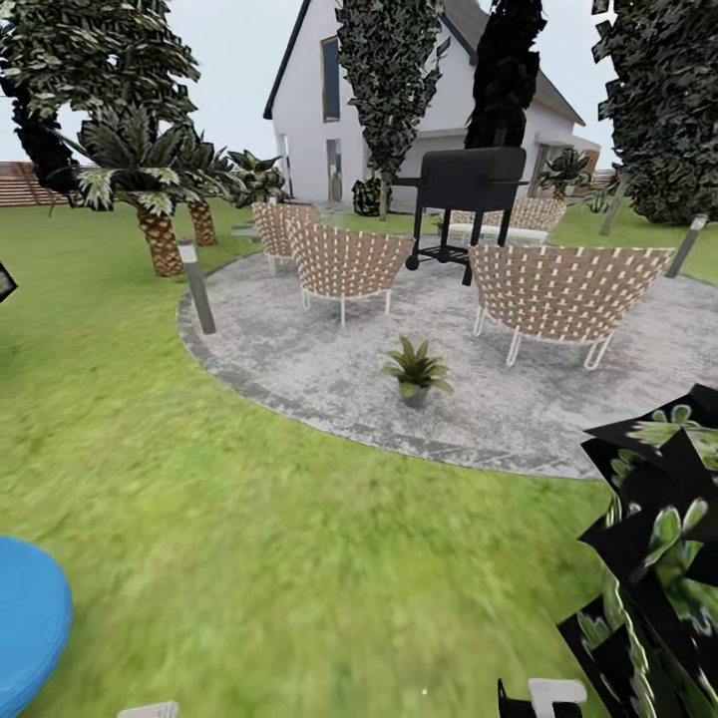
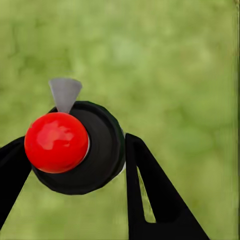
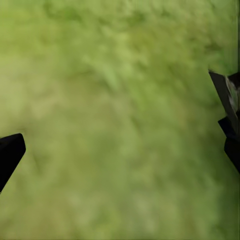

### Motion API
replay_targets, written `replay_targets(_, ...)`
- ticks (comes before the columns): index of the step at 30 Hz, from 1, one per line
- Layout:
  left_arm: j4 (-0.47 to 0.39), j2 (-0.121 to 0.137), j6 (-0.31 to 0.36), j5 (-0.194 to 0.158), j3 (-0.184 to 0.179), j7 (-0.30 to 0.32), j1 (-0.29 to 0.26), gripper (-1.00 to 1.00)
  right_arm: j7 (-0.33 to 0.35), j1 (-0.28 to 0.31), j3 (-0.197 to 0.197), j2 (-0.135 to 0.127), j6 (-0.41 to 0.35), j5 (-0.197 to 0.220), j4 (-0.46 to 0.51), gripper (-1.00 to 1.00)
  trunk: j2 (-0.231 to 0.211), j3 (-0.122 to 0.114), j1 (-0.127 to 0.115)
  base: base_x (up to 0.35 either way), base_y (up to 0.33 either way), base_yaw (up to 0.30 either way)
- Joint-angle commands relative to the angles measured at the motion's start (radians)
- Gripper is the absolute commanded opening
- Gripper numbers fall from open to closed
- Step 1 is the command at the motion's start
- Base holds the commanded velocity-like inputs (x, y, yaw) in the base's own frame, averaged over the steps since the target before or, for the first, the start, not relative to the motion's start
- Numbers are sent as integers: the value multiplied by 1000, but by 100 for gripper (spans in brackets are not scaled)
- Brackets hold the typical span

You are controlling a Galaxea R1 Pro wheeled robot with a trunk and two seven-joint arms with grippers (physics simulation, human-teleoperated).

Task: Pick up the pesticide atomizer in the garden and spray insectifuge to fully cover both potted plants in the garden.

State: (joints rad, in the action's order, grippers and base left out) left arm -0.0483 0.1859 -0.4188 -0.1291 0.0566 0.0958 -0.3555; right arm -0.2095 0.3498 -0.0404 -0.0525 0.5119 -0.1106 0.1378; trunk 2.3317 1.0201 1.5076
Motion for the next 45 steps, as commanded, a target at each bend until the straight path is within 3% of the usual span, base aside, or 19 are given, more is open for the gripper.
replay_targets(1, 1, 0, -2, -9, 5, 10, 0, -100, -5, 1, -4, 0, 2, -11, -1, 100, 0, 1, 0, 336, 87, -279)
replay_targets(8, 1, 0, -2, -9, 6, 10, 0, -100, -5, 1, -4, 0, 2, -11, -1, 100, 0, 1, 0, 336, 106, -243)
replay_targets(30, 1, 0, -2, -9, 5, 10, 0, -100, -5, 1, -4, -1, 2, -11, -1, 100, 0, 1, 0, 336, 104, -11)
replay_targets(45, 1, 0, -2, -9, 5, 10, 0, -100, -5, 0, -4, -1, 2, -11, -1, 100, 0, 1, 0, 336, 125, -241)
